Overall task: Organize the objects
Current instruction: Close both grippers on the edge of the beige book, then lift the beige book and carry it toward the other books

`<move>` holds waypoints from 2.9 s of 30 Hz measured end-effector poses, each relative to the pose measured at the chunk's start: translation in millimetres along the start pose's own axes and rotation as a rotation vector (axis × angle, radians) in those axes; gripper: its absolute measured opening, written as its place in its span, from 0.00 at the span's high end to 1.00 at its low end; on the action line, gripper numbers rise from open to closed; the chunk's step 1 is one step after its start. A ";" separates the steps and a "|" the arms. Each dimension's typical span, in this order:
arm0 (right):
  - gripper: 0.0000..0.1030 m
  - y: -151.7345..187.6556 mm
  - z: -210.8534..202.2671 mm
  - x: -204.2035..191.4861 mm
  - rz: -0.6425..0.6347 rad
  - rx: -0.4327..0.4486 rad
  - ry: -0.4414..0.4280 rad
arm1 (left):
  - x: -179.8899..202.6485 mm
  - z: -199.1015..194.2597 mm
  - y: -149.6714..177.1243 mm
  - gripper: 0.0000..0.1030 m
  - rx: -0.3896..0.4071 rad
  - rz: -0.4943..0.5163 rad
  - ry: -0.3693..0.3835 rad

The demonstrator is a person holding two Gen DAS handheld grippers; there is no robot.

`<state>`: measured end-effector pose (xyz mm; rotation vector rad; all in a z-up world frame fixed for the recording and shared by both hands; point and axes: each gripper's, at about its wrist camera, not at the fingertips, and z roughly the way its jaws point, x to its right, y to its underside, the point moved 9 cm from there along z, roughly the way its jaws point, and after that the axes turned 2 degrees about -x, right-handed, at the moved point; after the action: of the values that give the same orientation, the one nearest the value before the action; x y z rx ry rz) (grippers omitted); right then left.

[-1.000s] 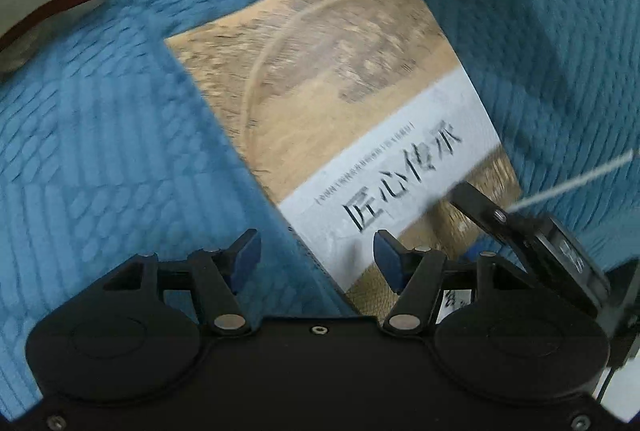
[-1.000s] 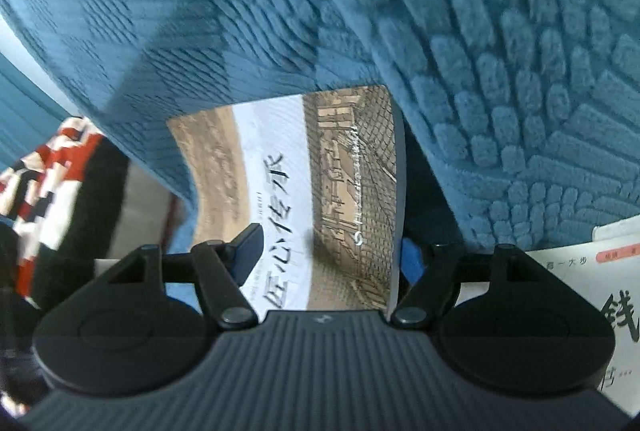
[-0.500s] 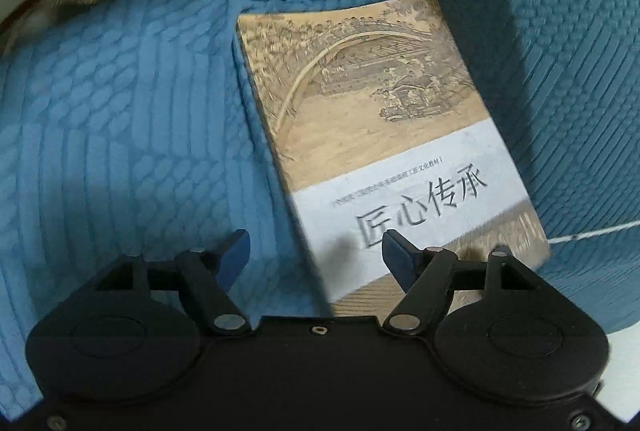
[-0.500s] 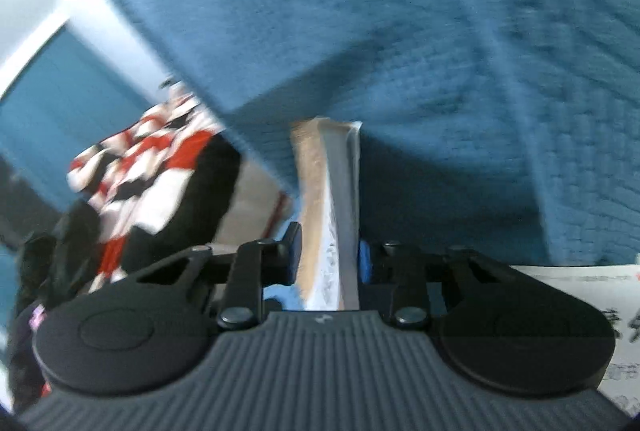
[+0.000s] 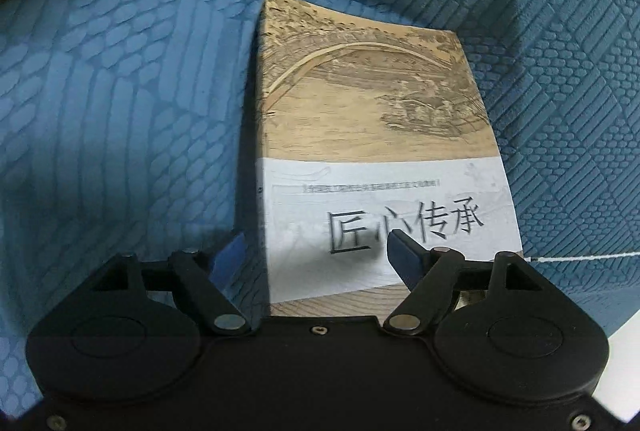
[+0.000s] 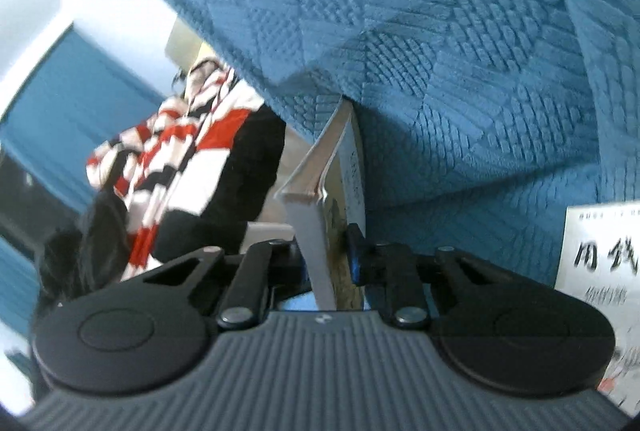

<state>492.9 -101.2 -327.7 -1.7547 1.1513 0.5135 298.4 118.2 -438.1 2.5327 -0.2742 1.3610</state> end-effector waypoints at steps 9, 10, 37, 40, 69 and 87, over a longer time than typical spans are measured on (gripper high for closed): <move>0.79 4.4 -0.8 12.0 0.237 0.085 -0.035 | -9.2 8.3 13.9 0.27 -0.104 -0.117 0.125; 0.79 4.6 -1.1 13.3 0.251 0.088 -0.036 | -11.0 7.2 19.2 0.27 -0.116 -0.130 0.139; 0.86 10.0 -2.1 45.6 0.172 0.113 0.167 | 9.9 -12.6 20.0 0.88 0.006 -0.115 0.176; 0.87 10.5 -7.0 38.8 0.143 0.121 0.163 | 19.7 -27.5 16.5 0.89 0.019 -0.059 0.175; 0.85 20.2 -120.6 -84.7 0.034 0.386 0.229 | 125.8 -128.8 58.2 0.85 -0.076 0.246 0.211; 0.83 110.9 -100.9 -61.5 0.134 0.373 0.329 | 61.0 -132.2 59.8 0.84 -0.117 0.327 -0.013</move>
<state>353.0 -172.6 -287.8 -1.4738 1.4947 0.0748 210.4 99.3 -309.0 2.4768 -0.7762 1.3902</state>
